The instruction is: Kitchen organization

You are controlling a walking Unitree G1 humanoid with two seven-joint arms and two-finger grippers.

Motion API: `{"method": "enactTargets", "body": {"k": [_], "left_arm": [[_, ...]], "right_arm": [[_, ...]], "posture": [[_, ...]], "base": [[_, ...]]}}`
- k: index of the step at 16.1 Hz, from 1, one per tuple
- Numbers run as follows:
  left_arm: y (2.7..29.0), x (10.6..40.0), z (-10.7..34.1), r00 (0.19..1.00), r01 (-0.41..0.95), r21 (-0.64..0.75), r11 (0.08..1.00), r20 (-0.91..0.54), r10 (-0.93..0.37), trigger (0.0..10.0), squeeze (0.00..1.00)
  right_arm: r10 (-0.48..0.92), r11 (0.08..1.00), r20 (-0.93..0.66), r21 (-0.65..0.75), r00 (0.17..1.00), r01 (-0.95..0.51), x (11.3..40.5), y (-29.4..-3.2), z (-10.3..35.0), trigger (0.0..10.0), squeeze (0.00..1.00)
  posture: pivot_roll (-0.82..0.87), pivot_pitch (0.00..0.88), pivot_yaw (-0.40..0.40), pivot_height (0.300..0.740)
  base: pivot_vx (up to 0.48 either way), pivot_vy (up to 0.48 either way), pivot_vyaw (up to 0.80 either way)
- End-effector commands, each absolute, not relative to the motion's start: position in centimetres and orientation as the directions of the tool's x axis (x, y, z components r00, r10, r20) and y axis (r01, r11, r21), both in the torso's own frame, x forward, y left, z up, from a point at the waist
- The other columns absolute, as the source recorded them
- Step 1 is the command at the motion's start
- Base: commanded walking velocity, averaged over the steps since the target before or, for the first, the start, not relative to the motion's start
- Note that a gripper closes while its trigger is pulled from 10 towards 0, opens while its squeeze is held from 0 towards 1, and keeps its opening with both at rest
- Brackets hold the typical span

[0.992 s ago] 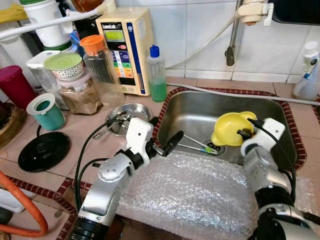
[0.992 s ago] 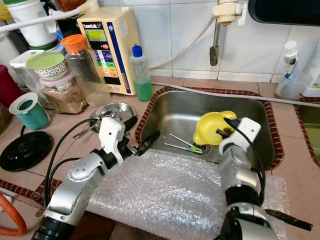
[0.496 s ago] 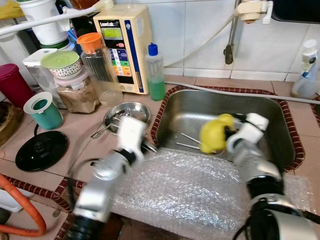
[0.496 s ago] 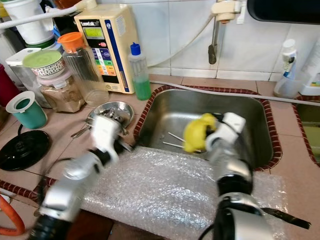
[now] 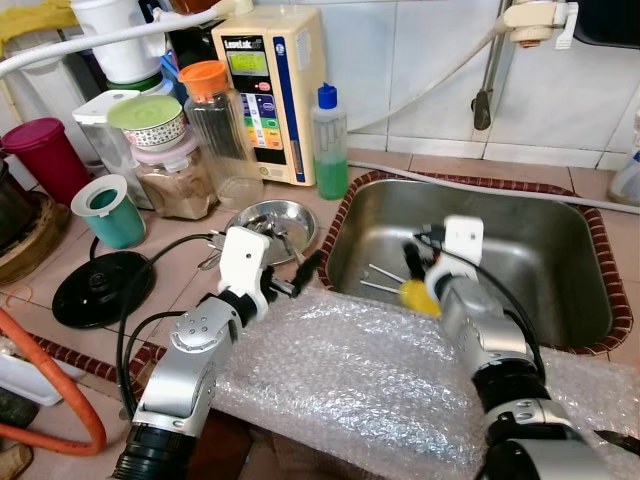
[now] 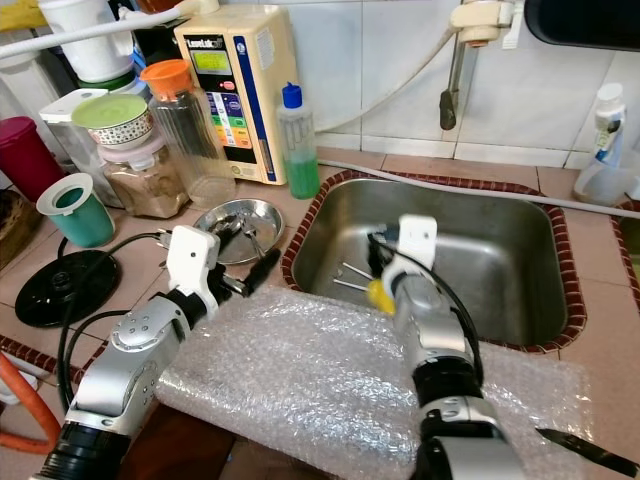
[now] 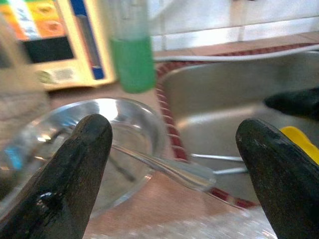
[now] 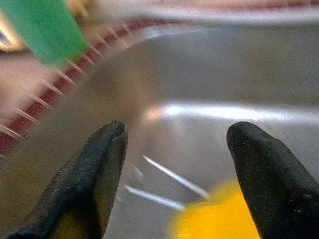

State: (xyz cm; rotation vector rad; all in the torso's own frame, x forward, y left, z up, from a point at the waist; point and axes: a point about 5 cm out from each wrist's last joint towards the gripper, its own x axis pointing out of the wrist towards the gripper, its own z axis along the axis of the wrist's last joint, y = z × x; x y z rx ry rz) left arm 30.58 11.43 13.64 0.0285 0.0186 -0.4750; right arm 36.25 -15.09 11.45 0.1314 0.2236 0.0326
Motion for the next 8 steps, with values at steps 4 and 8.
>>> {"method": "enactTargets", "body": {"k": [4,8], "left_arm": [[15.2,32.5,14.6,0.986,0.165,0.006,0.986,0.031,-0.165,10.0,1.0],[16.9,33.0,13.6,1.0,-0.017,-0.08,0.997,-0.028,0.015,10.0,1.0]], "right_arm": [[0.174,0.961,-0.088,0.231,0.981,-0.15,35.1,-13.5,13.2,10.0,1.0],[0.349,0.911,-0.031,0.243,0.936,-0.332,32.3,-11.5,14.1,10.0,1.0]], "posture": [[0.06,0.0,0.136,0.74],[0.04,0.0,0.132,0.74]], "base": [[0.0,0.0,0.0],[0.0,0.0,0.0]]}}
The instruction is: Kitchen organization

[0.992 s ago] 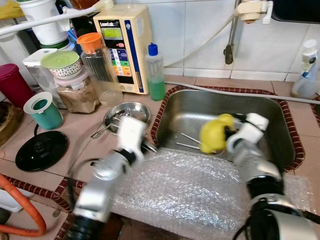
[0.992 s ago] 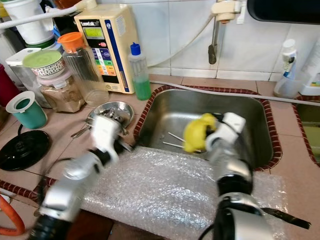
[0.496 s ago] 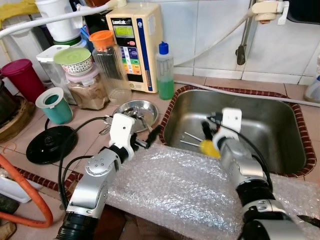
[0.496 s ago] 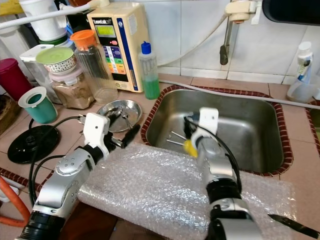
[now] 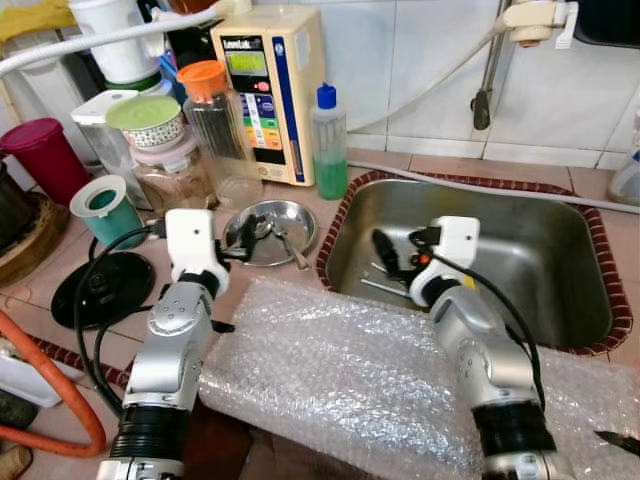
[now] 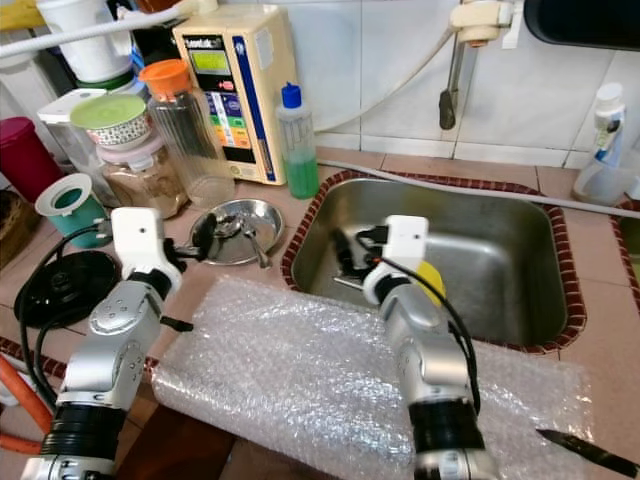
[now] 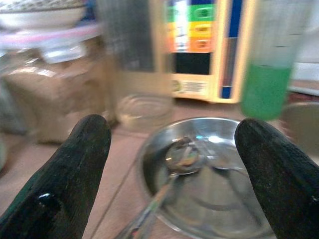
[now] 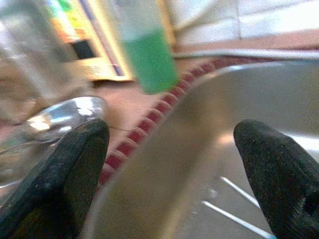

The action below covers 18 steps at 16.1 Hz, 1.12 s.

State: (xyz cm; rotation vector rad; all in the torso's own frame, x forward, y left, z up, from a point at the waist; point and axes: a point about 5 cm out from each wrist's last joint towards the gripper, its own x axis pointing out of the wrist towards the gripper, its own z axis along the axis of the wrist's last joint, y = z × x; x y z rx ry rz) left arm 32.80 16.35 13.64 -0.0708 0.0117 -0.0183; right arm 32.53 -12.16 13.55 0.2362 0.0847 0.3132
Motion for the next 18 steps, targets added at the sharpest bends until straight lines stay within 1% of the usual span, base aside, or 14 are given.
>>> {"method": "enactTargets", "body": {"k": [1,2,4,6,7,8,9,10,11,12,14,17,18], "left_arm": [[17.3,33.0,13.2,0.997,-0.056,-0.1,0.993,-0.05,0.052,10.0,1.0],[18.0,33.0,12.6,0.992,-0.116,-0.149,0.982,-0.073,0.106,10.0,1.0],[19.2,32.9,12.7,0.981,-0.196,-0.17,0.966,-0.053,0.189,10.0,1.0],[19.7,32.7,12.2,0.971,-0.236,-0.166,0.958,-0.089,0.224,10.0,1.0],[19.7,32.5,11.8,0.966,-0.25,-0.182,0.951,-0.116,0.232,10.0,1.0],[19.7,32.5,11.7,0.968,-0.243,-0.197,0.95,-0.119,0.222,10.0,1.0],[19.5,32.5,11.6,0.97,-0.232,-0.206,0.951,-0.12,0.21,10.0,0.98],[19.0,32.6,11.2,0.971,-0.216,-0.241,0.946,-0.153,0.183,10.0,0.0],[18.8,32.7,10.9,0.968,-0.223,-0.273,0.936,-0.175,0.179,10.0,0.0],[18.3,32.9,10.6,0.97,-0.206,-0.33,0.921,-0.196,0.147,10.0,0.0],[17.5,33.3,10.6,0.973,-0.185,-0.401,0.897,-0.204,0.109,10.0,0.0],[17.0,33.9,10.7,0.972,-0.184,-0.463,0.867,-0.215,0.092,10.0,0.0],[17.0,34.1,10.8,0.972,-0.19,-0.474,0.86,-0.211,0.099,0.0,0.0]], "right_arm": [[0.369,0.902,-0.016,0.248,0.929,-0.354,32.0,-11.3,14.4,10.0,1.0],[0.413,0.884,0.018,0.231,0.911,-0.406,31.2,-10.8,15.2,10.0,1.0],[0.484,0.85,0.058,0.204,0.873,-0.485,29.9,-10.1,16.3,10.0,1.0],[0.593,0.781,0.076,0.188,0.801,-0.596,28.5,-8.9,17.3,10.0,1.0],[0.655,0.735,0.071,0.174,0.753,-0.655,27.4,-8.2,17.8,10.0,0.92],[0.684,0.709,0.069,0.17,0.726,-0.684,26.8,-7.9,17.9,10.0,0.55],[0.697,0.697,0.063,0.176,0.714,-0.696,26.4,-7.8,17.9,10.0,0.0],[0.694,0.702,0.046,0.176,0.718,-0.69,26.2,-8.0,17.7,10.0,0.0],[0.687,0.712,0.031,0.172,0.726,-0.681,26.2,-8.1,17.5,10.0,0.0],[0.692,0.707,0.026,0.178,0.721,-0.685,26.0,-8.0,17.6,10.0,0.0],[0.711,0.69,0.023,0.176,0.703,-0.703,25.7,-7.8,17.8,10.0,0.0],[0.716,0.686,0.027,0.152,0.697,-0.711,25.6,-7.7,18.2,10.0,0.0],[0.716,0.686,0.027,0.153,0.697,-0.711,25.6,-7.7,18.1,10.0,0.0]], "posture": [[0.04,0.0,0.132,0.74],[0.03,0.0,0.13,0.74],[0.04,0.0,0.131,0.74],[0.04,0.0,0.133,0.74],[0.04,0.0,0.137,0.74],[0.04,0.0,0.138,0.74],[0.04,0.0,0.138,0.74],[0.04,0.0,0.136,0.74],[0.04,0.0,0.137,0.74],[0.04,0.0,0.139,0.74],[0.03,0.0,0.141,0.74],[0.03,0.0,0.143,0.74],[0.02,0.0,0.143,0.74]], "base": [[0.0,0.0,0.0],[0.0,0.0,0.0],[0.0,0.0,0.0],[0.0,0.0,0.0],[0.0,0.0,0.0],[0.0,0.0,0.0],[0.0,0.0,0.0],[0.0,0.0,0.0],[0.0,0.0,0.0],[0.0,0.0,0.0],[0.0,0.0,0.0],[0.0,0.0,0.0],[0.0,0.0,0.0]]}}
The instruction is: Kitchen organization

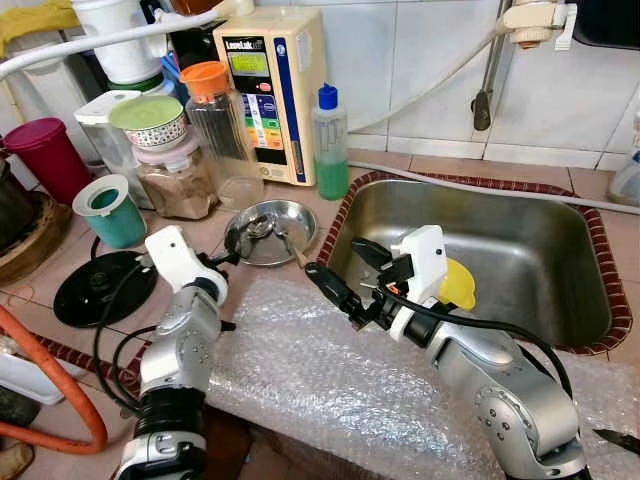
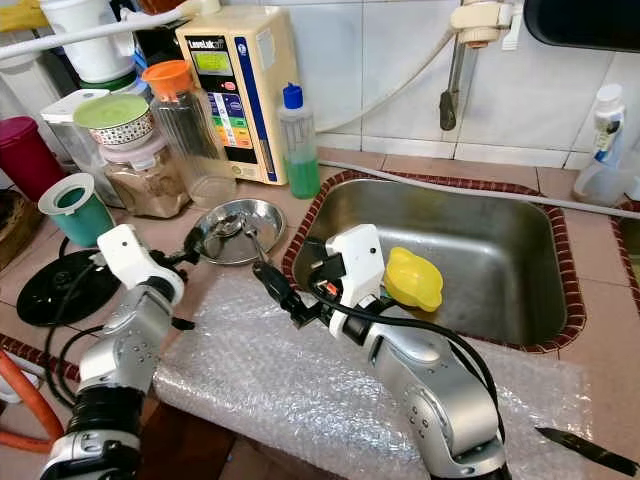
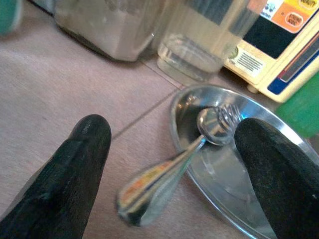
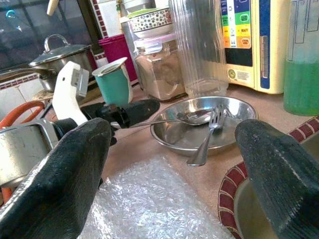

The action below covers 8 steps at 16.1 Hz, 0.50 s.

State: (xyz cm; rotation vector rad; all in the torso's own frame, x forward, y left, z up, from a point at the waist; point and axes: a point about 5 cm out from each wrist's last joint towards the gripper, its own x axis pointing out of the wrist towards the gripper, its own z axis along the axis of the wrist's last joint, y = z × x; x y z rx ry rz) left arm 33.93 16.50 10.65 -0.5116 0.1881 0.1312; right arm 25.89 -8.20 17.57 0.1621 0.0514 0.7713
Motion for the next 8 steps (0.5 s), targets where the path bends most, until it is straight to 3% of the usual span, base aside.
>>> {"method": "enactTargets", "body": {"k": [1,8], "left_arm": [[17.1,34.1,10.7,0.97,-0.193,-0.48,0.856,-0.223,0.094,0.0,0.0],[18.0,34.1,9.7,0.936,-0.324,-0.606,0.726,-0.317,0.153,0.0,0.0]], "right_arm": [[0.716,0.687,0.024,0.152,0.698,-0.71,25.6,-7.7,18.1,10.0,0.0],[0.717,0.685,0.014,0.168,0.697,-0.709,25.5,-8.1,17.9,10.0,0.0]], "posture": [[0.02,0.0,0.147,0.74],[0.02,0.0,0.152,0.74]], "base": [[0.0,0.0,0.0],[0.0,0.0,0.0]]}}
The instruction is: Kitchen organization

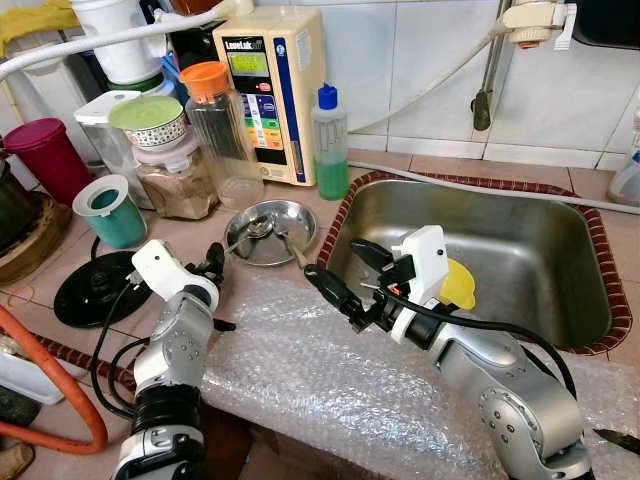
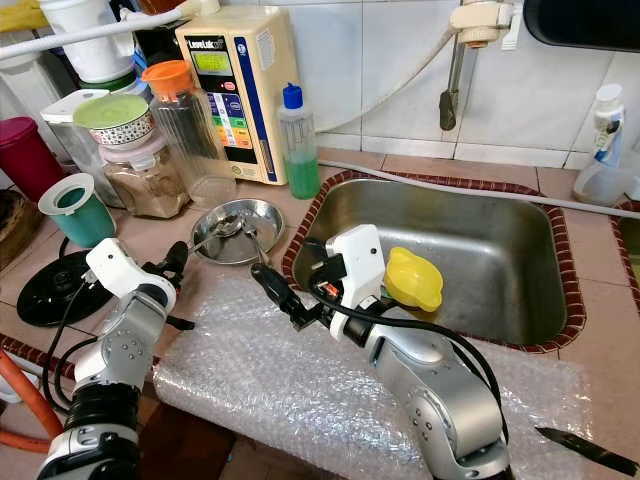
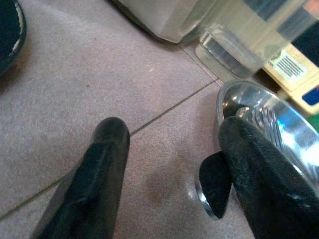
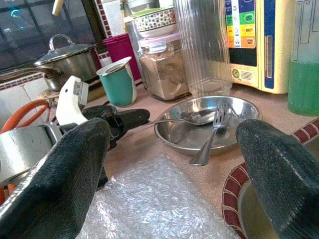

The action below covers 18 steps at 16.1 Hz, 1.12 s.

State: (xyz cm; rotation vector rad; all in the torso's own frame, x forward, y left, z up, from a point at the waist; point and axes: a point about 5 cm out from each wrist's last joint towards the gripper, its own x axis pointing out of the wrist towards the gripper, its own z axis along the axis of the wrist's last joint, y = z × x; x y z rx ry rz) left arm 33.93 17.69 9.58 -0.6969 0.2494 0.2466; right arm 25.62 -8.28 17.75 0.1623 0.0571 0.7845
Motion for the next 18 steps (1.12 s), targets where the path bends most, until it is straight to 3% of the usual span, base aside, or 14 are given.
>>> {"method": "enactTargets", "body": {"k": [1,6,12,18], "left_arm": [[17.9,34.2,9.8,0.937,-0.324,-0.62,0.714,-0.317,0.149,0.0,0.0],[17.7,34.4,10.3,0.946,-0.304,-0.663,0.684,-0.298,0.131,0.0,0.0],[18.8,34.7,11.4,0.933,-0.353,-0.635,0.687,-0.289,0.212,0.0,0.0],[18.2,35.2,14.6,0.948,-0.317,-0.643,0.697,-0.211,0.237,0.0,0.0]], "right_arm": [[0.717,0.686,0.015,0.164,0.697,-0.709,25.6,-8.2,18.0,10.0,0.0],[0.715,0.688,0.012,0.163,0.699,-0.707,25.8,-8.3,18.0,10.0,0.0],[0.717,0.686,0.014,0.164,0.697,-0.709,26.2,-8.3,18.1,10.0,0.0],[0.717,0.687,0.012,0.163,0.697,-0.708,26.7,-8.3,18.2,10.0,0.0]], "posture": [[0.02,0.0,0.152,0.74],[0.03,0.0,0.15,0.74],[0.03,0.0,0.147,0.74],[0.04,0.0,0.14,0.74]], "base": [[0.0,0.0,0.0],[0.0,0.0,0.0],[0.0,0.0,0.0],[0.0,0.0,0.0]]}}
